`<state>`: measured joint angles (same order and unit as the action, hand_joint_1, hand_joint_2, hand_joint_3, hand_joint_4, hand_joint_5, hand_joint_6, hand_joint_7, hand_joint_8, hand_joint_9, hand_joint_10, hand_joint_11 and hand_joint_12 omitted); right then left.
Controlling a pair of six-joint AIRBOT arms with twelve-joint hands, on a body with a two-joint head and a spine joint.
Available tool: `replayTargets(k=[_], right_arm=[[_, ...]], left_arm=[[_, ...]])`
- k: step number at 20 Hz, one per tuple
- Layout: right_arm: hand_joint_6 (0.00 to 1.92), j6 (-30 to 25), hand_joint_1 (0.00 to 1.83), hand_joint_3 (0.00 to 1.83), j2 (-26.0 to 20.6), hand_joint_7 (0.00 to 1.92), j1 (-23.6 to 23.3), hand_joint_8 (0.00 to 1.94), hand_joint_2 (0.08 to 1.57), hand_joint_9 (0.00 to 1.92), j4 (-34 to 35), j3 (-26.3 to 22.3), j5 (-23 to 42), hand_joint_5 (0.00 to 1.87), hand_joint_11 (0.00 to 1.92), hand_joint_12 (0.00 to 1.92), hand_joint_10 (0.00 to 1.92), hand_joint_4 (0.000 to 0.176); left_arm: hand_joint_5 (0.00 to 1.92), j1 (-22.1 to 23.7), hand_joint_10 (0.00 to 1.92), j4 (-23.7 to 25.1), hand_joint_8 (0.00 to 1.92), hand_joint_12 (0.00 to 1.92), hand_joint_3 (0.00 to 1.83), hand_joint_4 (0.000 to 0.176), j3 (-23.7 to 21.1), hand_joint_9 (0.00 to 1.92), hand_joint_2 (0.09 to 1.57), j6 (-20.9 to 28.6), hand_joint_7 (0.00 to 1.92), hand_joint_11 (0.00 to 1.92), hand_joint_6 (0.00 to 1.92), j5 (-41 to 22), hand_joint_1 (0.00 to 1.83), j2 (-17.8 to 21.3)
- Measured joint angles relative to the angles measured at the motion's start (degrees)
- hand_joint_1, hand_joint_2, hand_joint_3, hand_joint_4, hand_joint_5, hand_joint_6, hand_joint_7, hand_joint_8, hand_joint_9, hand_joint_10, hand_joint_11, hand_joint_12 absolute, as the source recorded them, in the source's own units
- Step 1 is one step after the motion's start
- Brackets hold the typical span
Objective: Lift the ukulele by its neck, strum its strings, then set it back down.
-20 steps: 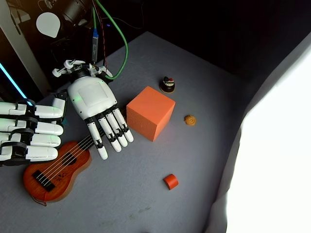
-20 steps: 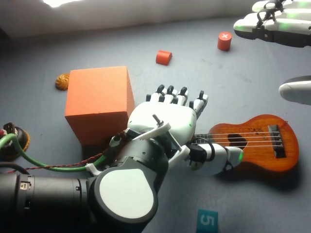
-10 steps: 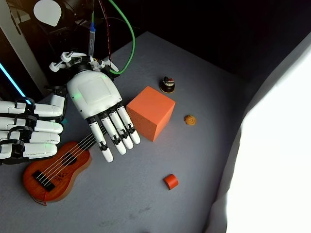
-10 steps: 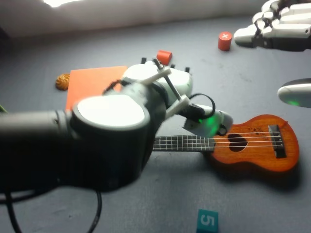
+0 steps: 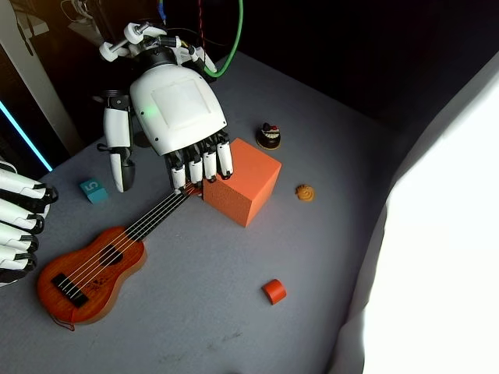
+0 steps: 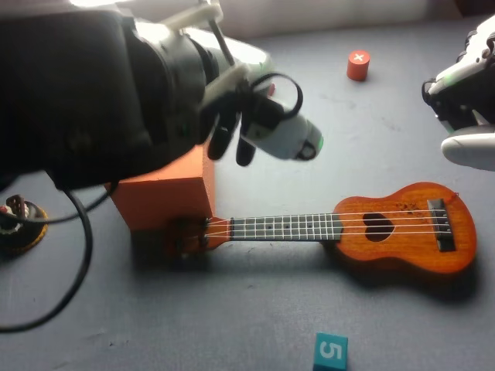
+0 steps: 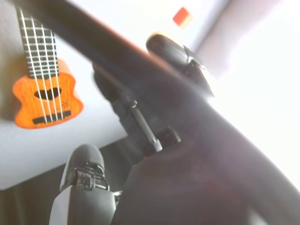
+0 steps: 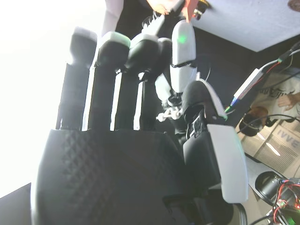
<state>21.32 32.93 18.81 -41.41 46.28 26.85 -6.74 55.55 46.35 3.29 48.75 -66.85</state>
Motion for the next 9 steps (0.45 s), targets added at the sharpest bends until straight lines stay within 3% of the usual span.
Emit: replayTargets(k=[2, 4, 8, 9], right_arm=[[1.53, 0.0, 0.16, 0.0, 0.02, 1.03, -0.07, 1.47, 1.38, 0.92, -0.04, -0.02, 0.13, 0.76, 0.76, 1.92, 1.75, 0.0], [1.46, 0.0, 0.09, 0.01, 0.0, 0.98, -0.07, 1.45, 1.4, 0.89, -0.26, -0.13, 0.2, 0.7, 0.7, 1.92, 1.73, 0.0], [1.42, 0.0, 0.13, 0.0, 0.0, 0.93, -0.07, 1.46, 1.4, 0.87, -0.35, -0.24, 0.26, 0.67, 0.77, 1.92, 1.75, 0.0], [1.4, 0.0, 0.16, 0.0, 0.02, 0.94, -0.07, 1.5, 1.39, 0.87, -0.42, -0.39, 0.24, 0.68, 0.8, 1.92, 1.8, 0.0]], left_arm=[[1.01, 2.62, 1.74, -3.23, 1.39, 1.92, 0.0, 0.0, -0.13, 1.0, 1.24, -4.46, 1.1, 0.77, 0.71, -0.59, 0.0, 0.59], [0.91, 4.57, 1.77, -7.34, 1.43, 1.92, 0.0, 0.0, -1.4, 0.95, 1.25, -6.49, 1.04, 0.74, 0.95, -0.85, 0.0, 1.44], [0.92, 6.32, 1.78, -7.98, 1.43, 1.92, 0.0, 0.0, -1.95, 0.96, 1.25, -7.89, 1.04, 0.74, 0.92, -0.48, 0.0, 2.75], [0.88, 6.82, 1.77, -7.93, 1.48, 1.92, 0.0, 0.0, -2.01, 0.98, 1.26, -8.28, 1.04, 0.71, 1.06, -0.37, 0.0, 2.86]])
